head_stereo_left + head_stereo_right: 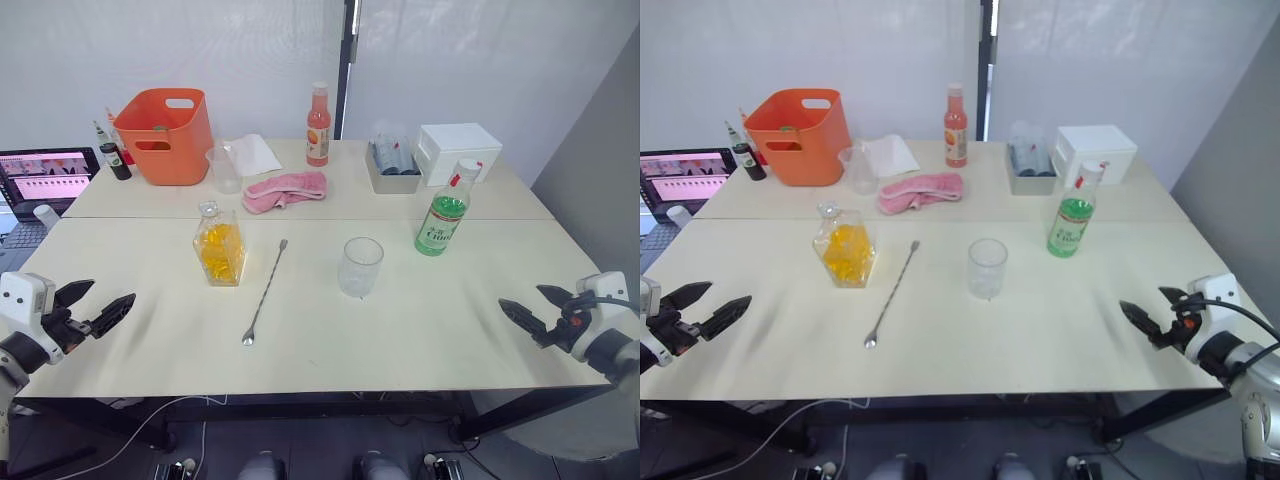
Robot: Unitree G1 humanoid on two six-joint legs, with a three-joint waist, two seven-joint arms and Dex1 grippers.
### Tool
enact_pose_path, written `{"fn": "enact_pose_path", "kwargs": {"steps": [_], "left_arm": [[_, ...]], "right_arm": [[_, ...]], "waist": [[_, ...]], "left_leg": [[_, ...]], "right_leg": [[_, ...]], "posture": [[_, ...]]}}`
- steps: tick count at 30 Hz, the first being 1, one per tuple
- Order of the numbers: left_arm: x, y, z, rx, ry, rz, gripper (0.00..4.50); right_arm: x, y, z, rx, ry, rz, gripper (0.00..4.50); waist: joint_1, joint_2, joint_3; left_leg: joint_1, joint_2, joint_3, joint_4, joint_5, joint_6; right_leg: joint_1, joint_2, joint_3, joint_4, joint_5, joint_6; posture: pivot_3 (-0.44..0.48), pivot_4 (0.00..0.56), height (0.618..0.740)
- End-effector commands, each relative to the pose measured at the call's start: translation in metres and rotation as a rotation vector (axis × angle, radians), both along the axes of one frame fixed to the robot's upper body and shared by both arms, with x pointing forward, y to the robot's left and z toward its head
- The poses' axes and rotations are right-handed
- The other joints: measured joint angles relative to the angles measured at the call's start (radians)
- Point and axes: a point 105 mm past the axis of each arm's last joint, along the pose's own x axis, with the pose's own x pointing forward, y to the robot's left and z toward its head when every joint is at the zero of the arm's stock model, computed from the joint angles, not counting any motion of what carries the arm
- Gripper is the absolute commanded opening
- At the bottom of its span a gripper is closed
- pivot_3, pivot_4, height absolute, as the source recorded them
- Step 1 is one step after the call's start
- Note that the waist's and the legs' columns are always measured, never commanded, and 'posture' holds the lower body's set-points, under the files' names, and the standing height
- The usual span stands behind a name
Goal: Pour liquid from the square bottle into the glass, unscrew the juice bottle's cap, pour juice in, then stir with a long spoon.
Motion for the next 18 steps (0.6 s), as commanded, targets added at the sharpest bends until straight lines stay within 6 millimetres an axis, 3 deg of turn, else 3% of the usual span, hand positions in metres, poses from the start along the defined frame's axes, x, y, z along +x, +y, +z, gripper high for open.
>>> {"fn": "enact_pose_path", "kwargs": {"steps": [1, 5, 9, 12, 18], "left_arm": [[-0.003, -0.001, 0.011, 0.029, -0.029, 0.0, 4.5], [-0.015, -0.016, -0.009, -0.103, -0.008, 0.026, 4.5], [-0.02, -0.028, -0.015, -0.173, -0.01, 0.071, 4.5], [-0.019, -0.041, -0.018, -0.217, -0.018, 0.114, 4.5], [-0.005, -0.075, -0.013, -0.264, -0.049, 0.155, 4.5]], "right_arm": [[0.002, 0.001, 0.017, -0.01, -0.06, 0.005, 4.48], [0.013, 0.024, 0.032, 0.021, -0.109, 0.096, 4.48], [0.017, 0.051, 0.047, 0.042, -0.126, 0.249, 4.48], [0.015, 0.074, 0.063, 0.066, -0.14, 0.428, 4.48], [0.002, 0.113, 0.077, 0.06, -0.093, 0.719, 4.48]], "waist": [[0.0, 0.0, 0.0], [-0.008, 0.001, -0.001], [-0.004, 0.001, 0.0], [0.002, 0.001, -0.001], [0.01, 0.001, -0.001]], "left_leg": [[0.0, 0.0, 0.0, 0.0, 0.0, 0.0], [0.0, 0.001, 0.001, 0.0, 0.0, 0.0], [0.0, 0.004, 0.001, 0.0, 0.0, 0.0], [0.001, 0.003, 0.001, 0.0, 0.0, 0.0], [0.001, 0.002, 0.0, 0.001, 0.0, 0.0]], "right_leg": [[0.0, 0.0, 0.0, 0.0, 0.0, 0.0], [0.0, -0.001, 0.001, 0.0, 0.0, 0.0], [0.0, 0.002, 0.001, 0.0, 0.0, -0.001], [0.0, 0.001, 0.001, 0.0, 0.0, -0.001], [0.001, 0.001, 0.001, 0.0, 0.001, -0.001]], "posture": [[0.0, 0.15, 0.715], [0.0, 0.15, 0.715], [0.0, 0.15, 0.715], [0.0, 0.15, 0.715], [0.0, 0.15, 0.715]]}}
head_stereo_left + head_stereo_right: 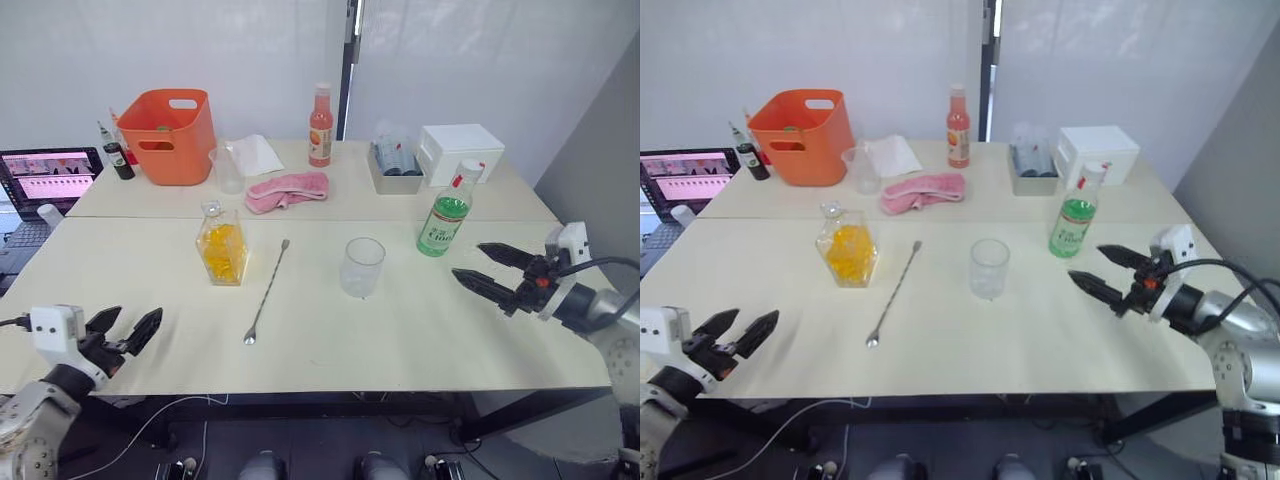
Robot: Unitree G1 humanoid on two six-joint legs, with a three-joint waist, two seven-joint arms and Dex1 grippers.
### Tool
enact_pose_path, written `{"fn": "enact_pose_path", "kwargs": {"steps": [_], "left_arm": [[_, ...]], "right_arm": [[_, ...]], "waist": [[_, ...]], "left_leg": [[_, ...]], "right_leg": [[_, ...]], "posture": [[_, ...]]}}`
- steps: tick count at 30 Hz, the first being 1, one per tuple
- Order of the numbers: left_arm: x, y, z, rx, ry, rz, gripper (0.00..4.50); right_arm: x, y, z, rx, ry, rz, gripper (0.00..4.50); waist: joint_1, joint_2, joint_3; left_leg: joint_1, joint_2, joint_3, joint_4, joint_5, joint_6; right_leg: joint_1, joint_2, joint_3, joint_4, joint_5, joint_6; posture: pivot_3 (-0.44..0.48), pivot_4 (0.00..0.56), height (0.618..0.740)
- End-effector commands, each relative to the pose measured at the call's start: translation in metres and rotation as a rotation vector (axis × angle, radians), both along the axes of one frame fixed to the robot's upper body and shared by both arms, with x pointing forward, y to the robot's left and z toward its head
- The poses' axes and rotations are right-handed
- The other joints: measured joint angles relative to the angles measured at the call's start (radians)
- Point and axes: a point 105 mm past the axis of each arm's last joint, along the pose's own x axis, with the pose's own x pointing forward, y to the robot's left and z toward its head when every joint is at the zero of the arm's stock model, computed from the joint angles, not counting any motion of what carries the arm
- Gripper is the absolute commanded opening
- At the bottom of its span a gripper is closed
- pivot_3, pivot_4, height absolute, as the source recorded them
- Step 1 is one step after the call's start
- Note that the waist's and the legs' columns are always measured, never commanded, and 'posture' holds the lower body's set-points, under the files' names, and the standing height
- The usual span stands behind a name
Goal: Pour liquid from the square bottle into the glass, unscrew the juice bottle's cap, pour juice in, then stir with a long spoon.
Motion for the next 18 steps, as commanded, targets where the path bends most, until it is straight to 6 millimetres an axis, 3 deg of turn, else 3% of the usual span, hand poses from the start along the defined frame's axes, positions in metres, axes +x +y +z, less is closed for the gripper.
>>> {"fn": "enact_pose_path", "kwargs": {"steps": [1, 10, 18], "left_arm": [[0.01, -0.02, 0.017, 0.008, -0.049, 0.025, 4.5], [0.043, -0.067, 0.032, 0.075, -0.062, 0.083, 4.5], [0.065, -0.088, 0.036, 0.12, -0.046, 0.096, 4.5]], "right_arm": [[-0.013, 0.022, 0.013, -0.017, -0.009, 0.167, 4.48], [-0.024, 0.044, 0.011, -0.082, 0.001, 0.31, 4.48], [-0.028, 0.048, 0.01, -0.079, -0.002, 0.32, 4.48]], "waist": [[0.002, 0.0, 0.0], [0.007, 0.0, 0.0], [0.012, 0.0, 0.0]], "left_leg": [[0.0, 0.0, 0.0, 0.0, 0.0, 0.0], [0.0, -0.005, -0.002, 0.001, 0.0, 0.0], [-0.001, -0.006, -0.003, 0.001, 0.0, 0.0]], "right_leg": [[0.0, 0.0, 0.0, 0.0, 0.0, 0.0], [0.0, 0.0, 0.0, 0.0, 0.0, 0.001], [0.0, 0.0, 0.0, 0.001, 0.0, 0.001]], "posture": [[0.0, 0.15, 0.715], [0.0, 0.15, 0.715], [0.0, 0.15, 0.715]]}}
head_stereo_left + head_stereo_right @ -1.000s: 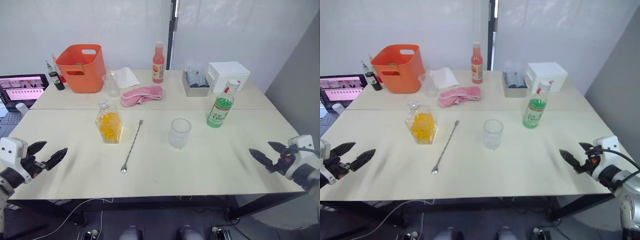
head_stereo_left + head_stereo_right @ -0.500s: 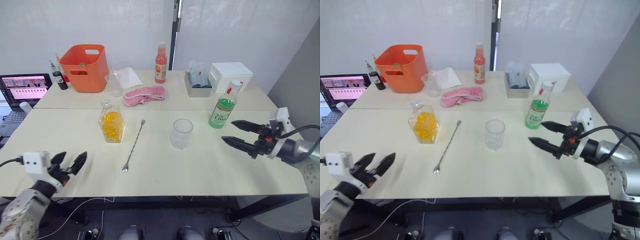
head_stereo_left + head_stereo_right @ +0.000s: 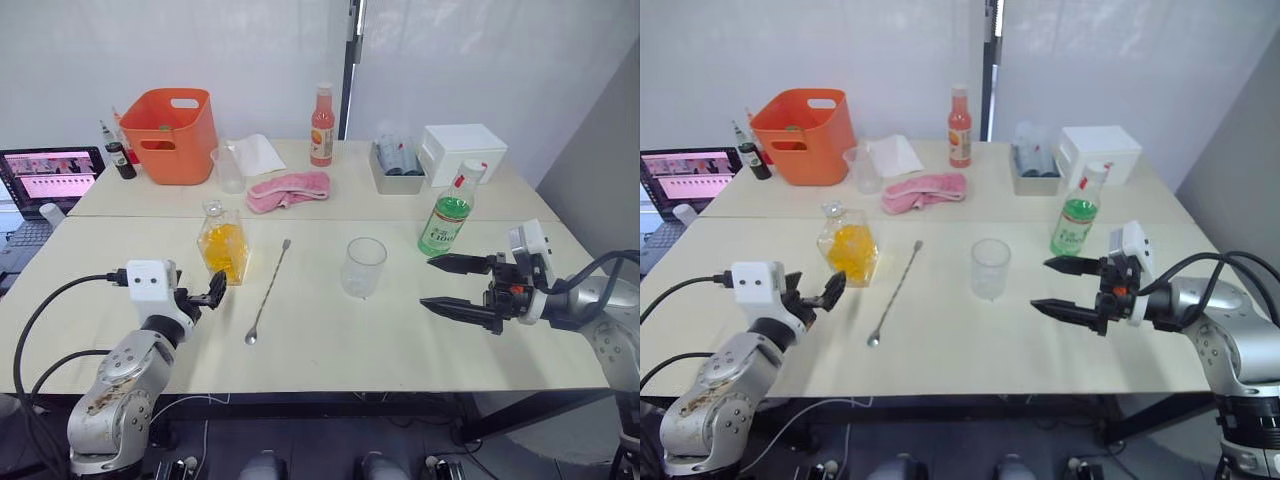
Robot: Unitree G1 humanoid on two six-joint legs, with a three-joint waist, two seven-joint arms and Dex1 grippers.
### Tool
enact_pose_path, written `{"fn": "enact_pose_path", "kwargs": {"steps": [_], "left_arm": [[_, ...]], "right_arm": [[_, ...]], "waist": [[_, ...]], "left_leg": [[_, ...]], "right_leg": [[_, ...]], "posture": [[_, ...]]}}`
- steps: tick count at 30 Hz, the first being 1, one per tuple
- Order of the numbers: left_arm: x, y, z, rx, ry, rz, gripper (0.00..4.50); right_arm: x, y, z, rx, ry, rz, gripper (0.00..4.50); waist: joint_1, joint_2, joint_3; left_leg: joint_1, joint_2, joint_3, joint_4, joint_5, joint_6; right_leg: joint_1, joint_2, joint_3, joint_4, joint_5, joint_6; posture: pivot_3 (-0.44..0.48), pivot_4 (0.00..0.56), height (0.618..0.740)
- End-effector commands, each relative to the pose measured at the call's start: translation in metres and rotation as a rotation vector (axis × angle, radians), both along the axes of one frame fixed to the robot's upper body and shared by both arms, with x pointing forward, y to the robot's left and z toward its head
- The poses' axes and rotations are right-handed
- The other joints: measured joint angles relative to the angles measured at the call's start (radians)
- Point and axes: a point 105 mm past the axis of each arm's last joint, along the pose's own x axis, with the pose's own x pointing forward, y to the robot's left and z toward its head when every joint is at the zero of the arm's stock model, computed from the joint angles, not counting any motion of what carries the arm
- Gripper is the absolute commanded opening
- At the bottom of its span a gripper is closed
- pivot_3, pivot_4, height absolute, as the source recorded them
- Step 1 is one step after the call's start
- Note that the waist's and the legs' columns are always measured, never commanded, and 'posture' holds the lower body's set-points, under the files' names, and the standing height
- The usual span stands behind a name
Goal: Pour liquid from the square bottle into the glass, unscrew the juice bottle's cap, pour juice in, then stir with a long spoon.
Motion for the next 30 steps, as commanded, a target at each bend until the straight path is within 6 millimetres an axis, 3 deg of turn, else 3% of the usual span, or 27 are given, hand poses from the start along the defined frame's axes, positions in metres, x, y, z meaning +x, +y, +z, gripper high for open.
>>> {"fn": "enact_pose_path", "kwargs": {"steps": [1, 13, 20, 26, 30], "left_arm": [[0.009, -0.008, 0.012, 0.027, -0.035, 0.013, 4.5], [0.047, -0.019, 0.026, 0.057, -0.058, 0.03, 4.5], [0.062, -0.02, 0.023, 0.112, -0.028, 0.044, 4.5], [0.068, -0.024, 0.026, 0.108, -0.05, 0.024, 2.77], [0.069, -0.026, 0.026, 0.111, -0.068, 0.01, 2.77]], "right_arm": [[-0.008, 0.006, 0.009, -0.001, -0.051, 0.029, 4.48], [-0.017, 0.012, 0.004, 0.01, -0.049, 0.03, 4.48], [-0.019, 0.012, 0.004, 0.024, -0.05, 0.018, 4.48], [-0.019, 0.013, 0.004, 0.03, -0.052, 0.005, 4.5], [-0.02, 0.013, 0.004, 0.031, -0.05, -0.004, 4.5]], "waist": [[0.003, 0.0, 0.0], [0.004, 0.0, 0.0], [0.004, 0.0, 0.0], [0.004, 0.0, 0.0], [0.006, 0.0, 0.0]], "left_leg": [[0.0, 0.0, 0.0, 0.0, 0.0, 0.0], [-0.002, -0.001, -0.002, 0.001, 0.0, 0.0], [-0.003, -0.002, -0.004, 0.002, 0.0, 0.0], [-0.003, -0.002, -0.004, 0.003, 0.0, 0.0], [-0.004, -0.002, -0.005, 0.004, 0.0, 0.0]], "right_leg": [[0.0, 0.0, 0.0, 0.0, 0.0, 0.0], [0.0, 0.0, -0.001, 0.0, 0.0, 0.001], [0.0, 0.0, -0.002, 0.0, 0.0, 0.001], [0.0, -0.001, -0.002, 0.0, 0.0, 0.001], [0.0, -0.001, -0.003, 0.0, 0.0, 0.001]], "posture": [[0.0, 0.15, 0.715], [0.0, 0.15, 0.715], [0.0, 0.15, 0.715], [0.0, 0.15, 0.715], [0.0, 0.15, 0.715]]}}
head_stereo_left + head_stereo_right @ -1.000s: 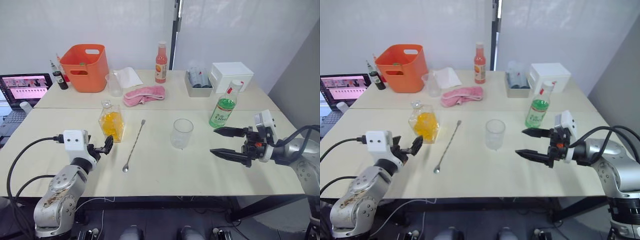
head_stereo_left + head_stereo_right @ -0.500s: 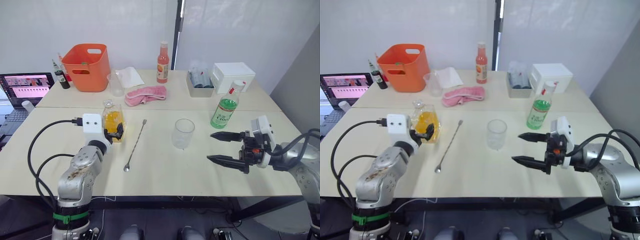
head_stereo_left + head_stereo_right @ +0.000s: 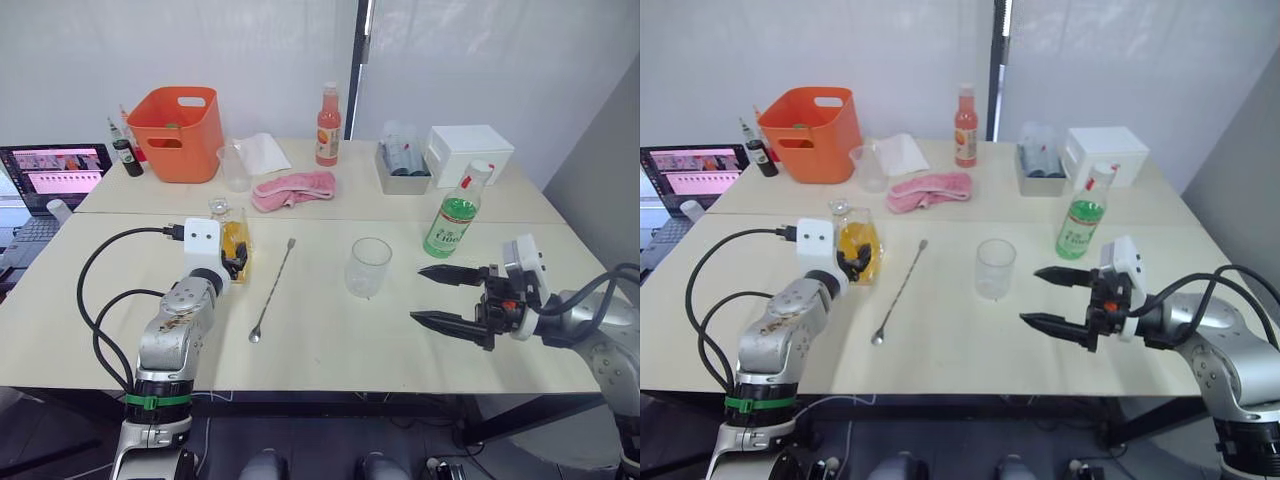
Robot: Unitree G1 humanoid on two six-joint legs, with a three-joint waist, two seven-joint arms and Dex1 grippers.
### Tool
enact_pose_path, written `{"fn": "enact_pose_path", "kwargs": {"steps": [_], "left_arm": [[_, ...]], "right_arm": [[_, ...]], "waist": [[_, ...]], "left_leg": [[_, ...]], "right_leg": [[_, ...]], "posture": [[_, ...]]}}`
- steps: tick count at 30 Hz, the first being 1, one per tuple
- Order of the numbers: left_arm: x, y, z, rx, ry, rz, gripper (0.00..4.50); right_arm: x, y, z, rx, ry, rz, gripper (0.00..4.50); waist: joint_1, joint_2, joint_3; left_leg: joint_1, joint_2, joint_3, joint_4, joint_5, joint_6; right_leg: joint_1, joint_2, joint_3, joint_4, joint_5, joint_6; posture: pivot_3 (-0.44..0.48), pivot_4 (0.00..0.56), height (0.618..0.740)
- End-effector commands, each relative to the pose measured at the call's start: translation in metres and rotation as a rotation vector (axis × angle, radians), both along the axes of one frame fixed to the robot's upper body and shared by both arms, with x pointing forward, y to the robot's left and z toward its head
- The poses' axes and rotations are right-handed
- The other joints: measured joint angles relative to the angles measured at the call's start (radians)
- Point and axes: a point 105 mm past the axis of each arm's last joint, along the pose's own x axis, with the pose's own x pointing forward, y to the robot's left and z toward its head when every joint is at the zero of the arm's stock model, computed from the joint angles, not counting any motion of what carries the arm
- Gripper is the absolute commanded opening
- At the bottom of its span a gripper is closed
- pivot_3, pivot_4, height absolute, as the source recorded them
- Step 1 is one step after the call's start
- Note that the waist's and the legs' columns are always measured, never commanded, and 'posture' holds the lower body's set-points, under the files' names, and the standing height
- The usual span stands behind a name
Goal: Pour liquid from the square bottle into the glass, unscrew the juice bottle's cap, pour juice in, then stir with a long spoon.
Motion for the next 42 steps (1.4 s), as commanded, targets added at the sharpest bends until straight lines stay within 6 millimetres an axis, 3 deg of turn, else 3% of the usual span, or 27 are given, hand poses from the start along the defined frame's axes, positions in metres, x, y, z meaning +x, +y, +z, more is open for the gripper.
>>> {"fn": "enact_pose_path", "kwargs": {"steps": [1, 7, 14, 22, 25, 30, 35, 42], "left_arm": [[0.001, -0.005, 0.02, 0.012, -0.093, -0.021, 2.77], [-0.003, 0.002, 0.03, 0.003, -0.172, -0.063, 2.77], [-0.026, 0.023, 0.062, 0.069, -0.323, -0.362, 2.77], [-0.05, 0.015, 0.081, 0.043, -0.331, -0.724, 2.77], [-0.068, -0.005, 0.077, 0.042, -0.227, -0.977, 2.77], [-0.08, -0.038, 0.065, 0.057, -0.116, -1.24, 2.77], [-0.082, -0.078, 0.055, 0.1, -0.096, -1.424, 2.77], [-0.078, -0.115, 0.023, 0.177, -0.068, -1.552, 2.77]], "right_arm": [[-0.004, 0.0, 0.012, 0.011, -0.047, -0.002, 4.5], [-0.005, 0.001, 0.01, 0.01, -0.046, -0.011, 4.5], [-0.001, 0.002, 0.009, 0.008, -0.042, -0.029, 4.5], [0.004, 0.002, 0.01, 0.016, -0.041, -0.039, 4.5], [0.004, 0.003, 0.01, 0.014, -0.041, -0.04, 4.5], [0.002, 0.002, 0.009, 0.004, -0.037, -0.027, 4.5], [-0.001, -0.003, 0.009, -0.02, -0.03, -0.018, 4.5], [-0.001, -0.011, 0.008, -0.048, -0.014, -0.029, 4.5]], "waist": [[0.001, 0.0, 0.0], [0.0, 0.0, 0.0], [-0.006, -0.003, 0.003], [-0.001, -0.005, 0.004], [-0.003, -0.005, 0.004], [0.0, -0.005, 0.004], [-0.001, -0.005, 0.004], [-0.007, -0.004, 0.004]], "left_leg": [[-0.001, 0.0, 0.0, 0.001, 0.0, 0.0], [-0.001, 0.0, -0.001, 0.002, 0.0, 0.0], [-0.003, 0.001, -0.001, 0.002, 0.0, 0.0], [-0.007, 0.001, -0.003, 0.004, -0.001, 0.001], [-0.007, 0.001, -0.003, 0.004, -0.001, 0.001], [-0.007, 0.001, -0.003, 0.004, -0.001, 0.001], [-0.007, 0.001, -0.003, 0.005, -0.001, 0.001], [-0.006, 0.001, -0.003, 0.005, -0.001, 0.001]], "right_leg": [[0.0, 0.0, 0.0, 0.0, 0.0, 0.0], [0.0, 0.0, -0.001, 0.0, 0.0, 0.0], [-0.003, 0.001, -0.001, 0.0, 0.0, 0.0], [-0.003, 0.0, -0.004, -0.001, 0.0, 0.0], [-0.003, 0.0, -0.005, -0.001, 0.0, 0.0], [-0.003, 0.0, -0.005, -0.001, 0.0, 0.0], [-0.003, 0.0, -0.005, 0.0, 0.0, 0.0], [-0.003, 0.001, -0.004, 0.0, 0.0, 0.0]], "posture": [[0.0, 0.15, 0.715], [0.0, 0.15, 0.715], [0.0, 0.15, 0.715], [0.0, 0.15, 0.715], [0.0, 0.15, 0.715], [0.0, 0.15, 0.715], [0.0, 0.15, 0.715], [0.0, 0.15, 0.715]]}}
